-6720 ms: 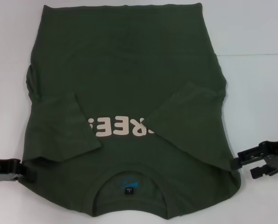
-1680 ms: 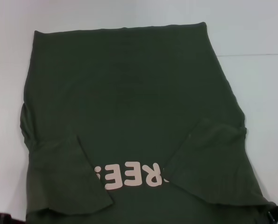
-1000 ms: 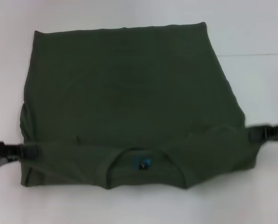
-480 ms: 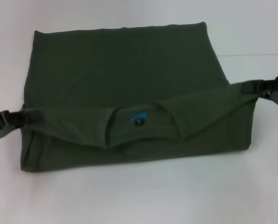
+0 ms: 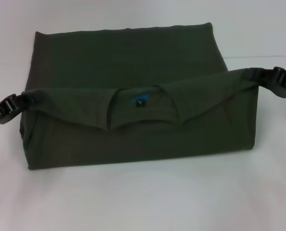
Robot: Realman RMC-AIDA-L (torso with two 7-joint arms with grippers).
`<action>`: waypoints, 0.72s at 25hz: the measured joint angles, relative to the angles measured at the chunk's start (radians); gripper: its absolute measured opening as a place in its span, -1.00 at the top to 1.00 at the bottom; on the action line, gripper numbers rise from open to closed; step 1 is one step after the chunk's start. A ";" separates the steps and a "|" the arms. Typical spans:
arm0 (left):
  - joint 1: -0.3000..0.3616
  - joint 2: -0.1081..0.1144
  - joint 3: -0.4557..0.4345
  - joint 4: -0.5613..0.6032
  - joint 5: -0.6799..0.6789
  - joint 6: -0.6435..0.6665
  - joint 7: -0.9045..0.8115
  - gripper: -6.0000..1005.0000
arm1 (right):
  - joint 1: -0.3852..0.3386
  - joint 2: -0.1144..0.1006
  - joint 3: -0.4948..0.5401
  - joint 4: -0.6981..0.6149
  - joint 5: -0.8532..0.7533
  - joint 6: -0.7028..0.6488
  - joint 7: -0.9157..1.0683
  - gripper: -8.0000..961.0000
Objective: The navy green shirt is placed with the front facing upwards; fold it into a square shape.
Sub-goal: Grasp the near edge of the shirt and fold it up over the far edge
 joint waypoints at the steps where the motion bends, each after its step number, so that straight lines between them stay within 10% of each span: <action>1: -0.003 -0.006 -0.001 0.000 -0.002 -0.017 0.008 0.72 | 0.000 0.007 0.000 0.000 0.005 0.015 -0.009 0.94; 18: -0.077 -0.054 0.004 -0.063 -0.081 -0.231 0.150 0.71 | 0.015 0.071 -0.003 0.015 0.110 0.207 -0.158 0.94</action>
